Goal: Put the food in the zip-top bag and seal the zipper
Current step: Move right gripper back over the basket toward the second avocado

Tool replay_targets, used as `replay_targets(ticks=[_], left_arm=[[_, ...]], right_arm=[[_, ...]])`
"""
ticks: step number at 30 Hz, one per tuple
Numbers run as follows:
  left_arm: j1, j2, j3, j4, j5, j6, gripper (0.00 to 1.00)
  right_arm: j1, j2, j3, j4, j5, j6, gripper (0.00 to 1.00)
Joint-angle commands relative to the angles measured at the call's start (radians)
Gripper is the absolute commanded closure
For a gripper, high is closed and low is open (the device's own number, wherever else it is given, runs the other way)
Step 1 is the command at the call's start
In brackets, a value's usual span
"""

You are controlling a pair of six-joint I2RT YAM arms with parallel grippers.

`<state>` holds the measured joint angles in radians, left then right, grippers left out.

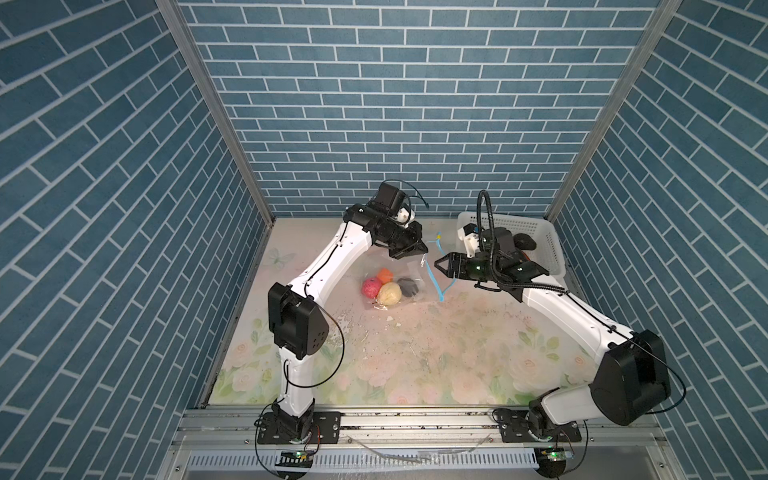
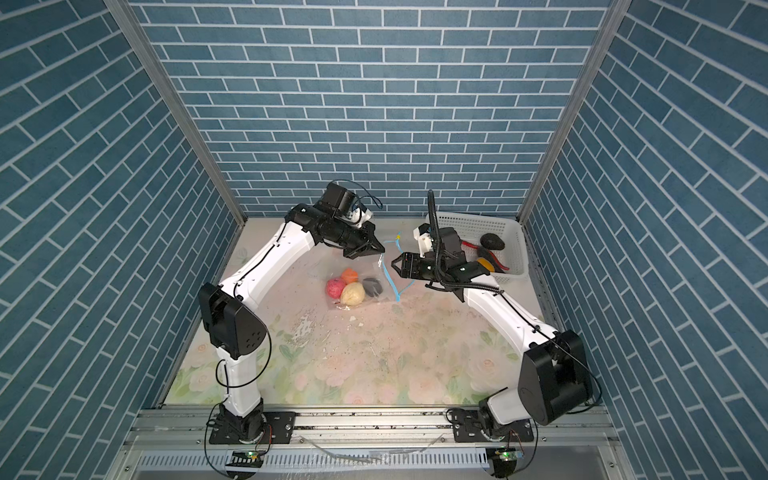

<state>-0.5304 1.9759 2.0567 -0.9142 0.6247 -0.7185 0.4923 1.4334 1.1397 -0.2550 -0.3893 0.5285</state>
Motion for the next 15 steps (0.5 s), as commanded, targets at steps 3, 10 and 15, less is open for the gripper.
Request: replay_targets(ticks=[3,10,15], left_arm=[[-0.007,0.012,0.004,0.009,0.000,0.006,1.00],[-0.006,0.006,0.011,-0.002,-0.005,0.013,1.00],[-0.007,0.004,0.003,-0.002,-0.010,0.023,1.00]], right_arm=[[0.006,-0.064,0.072,-0.058,0.076,-0.071,0.33],[0.002,-0.077,0.135,-0.141,0.204,-0.156,0.33],[-0.026,-0.060,0.179,-0.203,0.341,-0.241,0.32]])
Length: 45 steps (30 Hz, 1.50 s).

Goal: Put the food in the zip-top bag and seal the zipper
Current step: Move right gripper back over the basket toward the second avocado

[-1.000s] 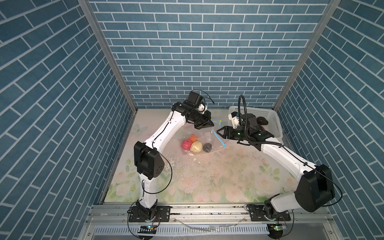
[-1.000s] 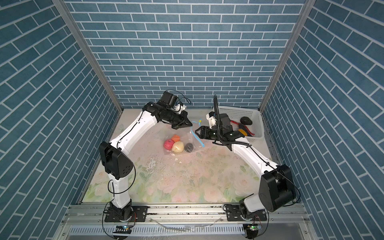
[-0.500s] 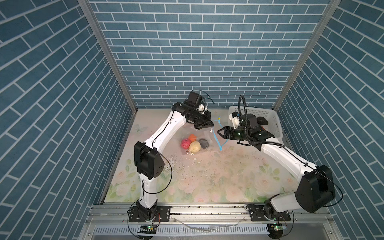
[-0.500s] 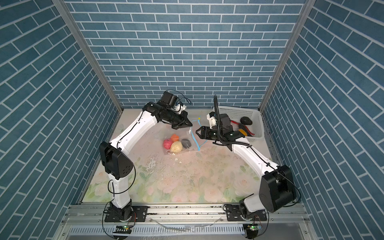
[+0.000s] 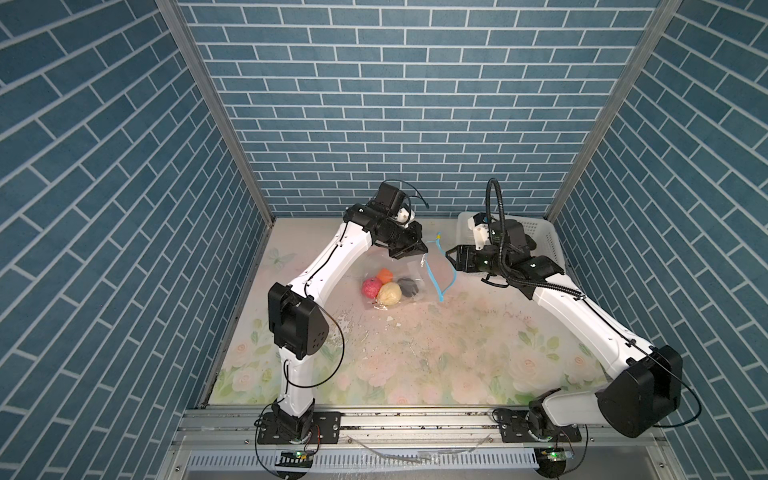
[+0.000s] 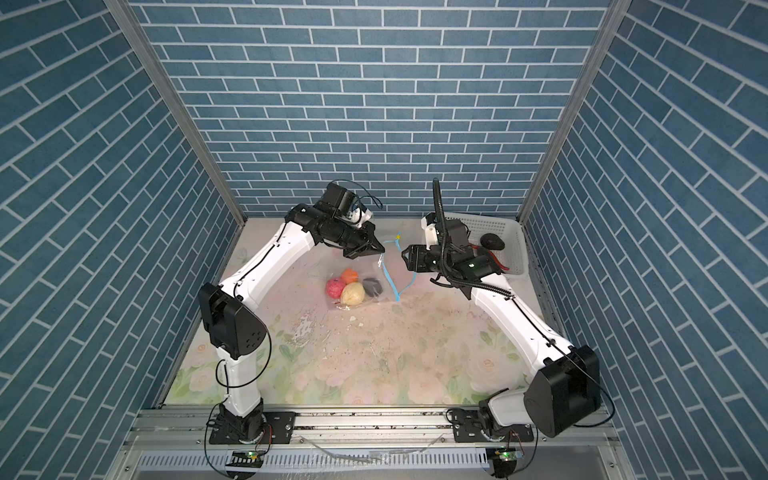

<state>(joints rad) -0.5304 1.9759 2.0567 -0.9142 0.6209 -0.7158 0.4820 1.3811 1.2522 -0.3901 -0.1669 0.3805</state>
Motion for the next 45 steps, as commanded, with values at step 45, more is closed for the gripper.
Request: replay_targets(ticks=[45], left_arm=[[-0.012,0.076,0.073,-0.053,-0.046,0.033,1.00]], right_arm=[[-0.476,0.804,0.776,-0.363,0.312,-0.283,0.25]])
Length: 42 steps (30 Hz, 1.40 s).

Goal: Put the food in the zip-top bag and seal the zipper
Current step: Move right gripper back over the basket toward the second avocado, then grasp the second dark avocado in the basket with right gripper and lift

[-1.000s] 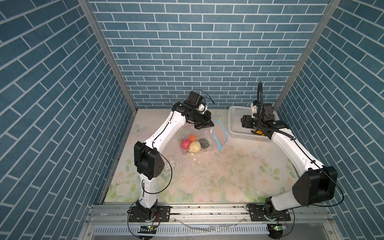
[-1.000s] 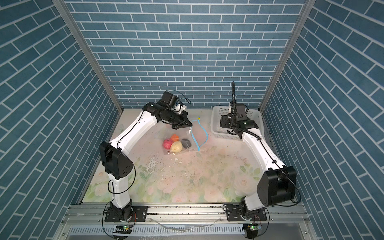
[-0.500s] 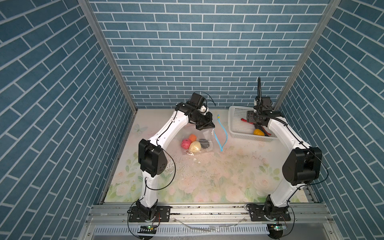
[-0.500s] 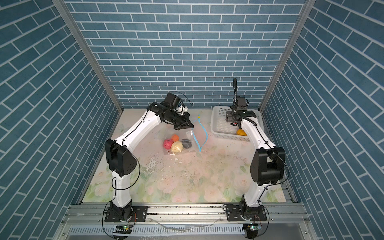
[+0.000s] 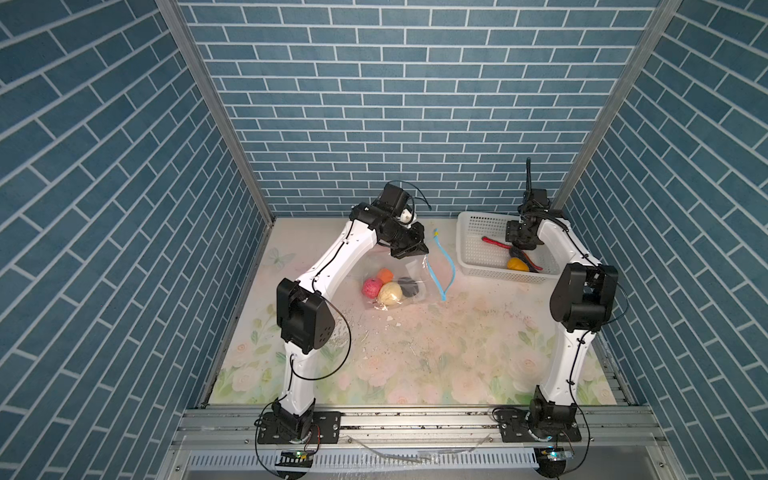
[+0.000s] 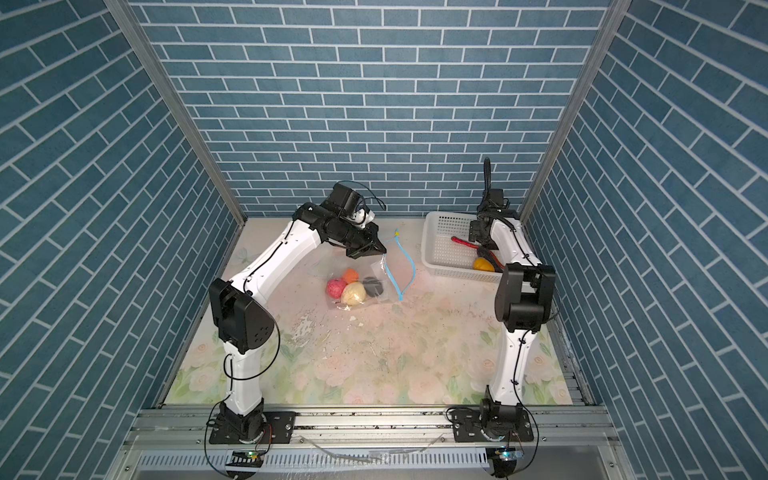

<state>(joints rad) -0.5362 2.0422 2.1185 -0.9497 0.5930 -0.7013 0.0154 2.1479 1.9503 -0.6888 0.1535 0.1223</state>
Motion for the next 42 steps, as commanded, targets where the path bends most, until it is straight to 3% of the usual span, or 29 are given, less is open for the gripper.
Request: replay_targets(ticks=[1,10,34,42], left_arm=[[-0.006,0.008,0.007,-0.018,-0.019,0.019,1.00],[-0.006,-0.003,-0.027,0.001,-0.015,0.014,1.00],[-0.008,-0.008,-0.060,0.029,0.004,0.003,1.00],[-0.008,-0.012,-0.063,0.024,0.005,0.006,1.00]], right_arm=[[-0.013,0.074,0.104,-0.075,-0.005,-0.028,0.25],[-0.040,0.210,0.254,-0.135,0.012,-0.057,0.21],[-0.066,0.361,0.401,-0.163,-0.019,-0.132,0.18],[-0.069,0.397,0.462,-0.164,0.098,-0.209,0.15]])
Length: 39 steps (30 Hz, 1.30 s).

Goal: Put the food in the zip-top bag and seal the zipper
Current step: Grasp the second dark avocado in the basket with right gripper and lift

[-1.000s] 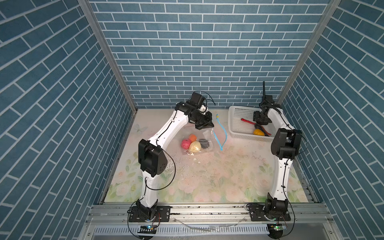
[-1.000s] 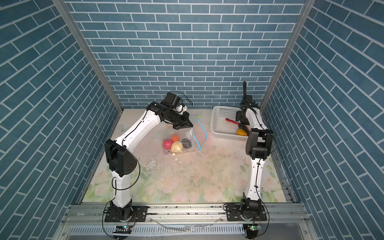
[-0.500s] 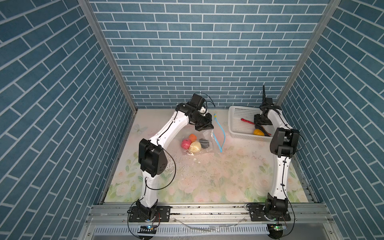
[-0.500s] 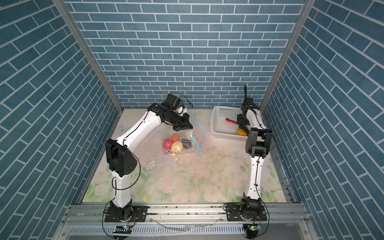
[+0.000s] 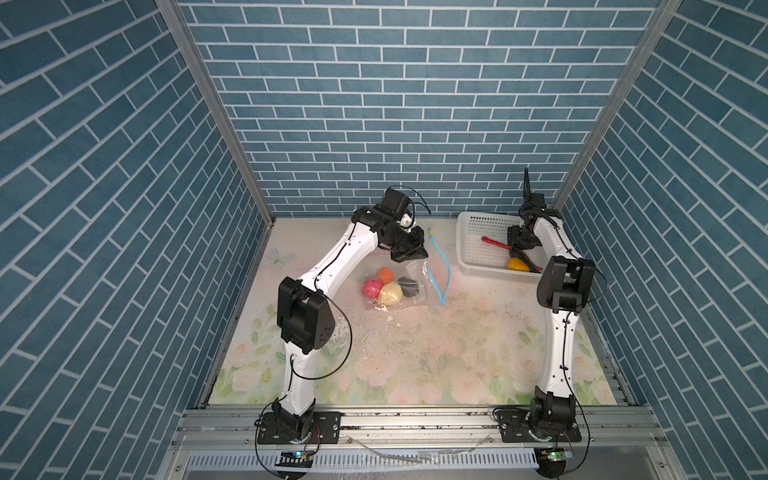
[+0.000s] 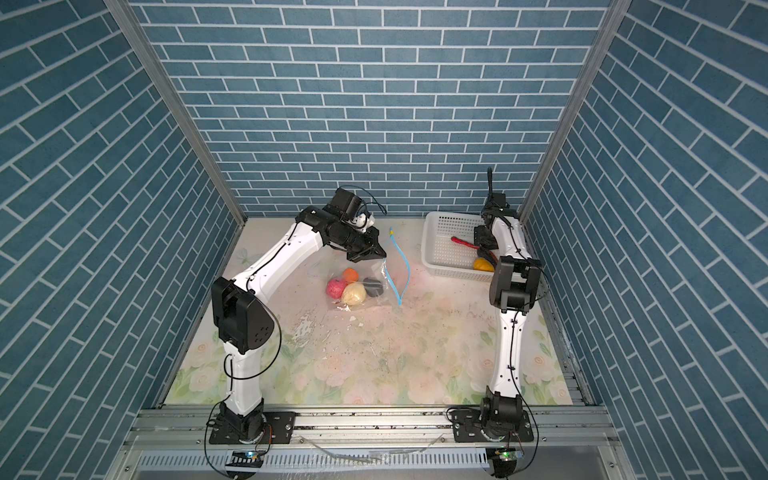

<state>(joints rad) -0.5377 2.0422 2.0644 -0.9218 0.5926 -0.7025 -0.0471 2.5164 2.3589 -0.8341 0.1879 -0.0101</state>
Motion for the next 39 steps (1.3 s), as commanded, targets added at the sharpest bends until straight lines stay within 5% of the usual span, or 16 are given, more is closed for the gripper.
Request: replay_targets(ticks=[1,22,39], left_arm=[[-0.007,-0.012,-0.008,-0.003,0.005,0.007,1.00],[-0.009,-0.008,-0.018,0.001,0.004,0.002,1.00],[-0.010,-0.020,-0.042,0.015,0.004,0.002,1.00]], right_arm=[[-0.006,0.029,0.053,-0.013,0.077,-0.089,0.15],[-0.003,0.090,0.063,0.054,0.065,-0.257,0.16],[-0.002,0.030,0.039,0.033,-0.262,-0.100,0.34]])
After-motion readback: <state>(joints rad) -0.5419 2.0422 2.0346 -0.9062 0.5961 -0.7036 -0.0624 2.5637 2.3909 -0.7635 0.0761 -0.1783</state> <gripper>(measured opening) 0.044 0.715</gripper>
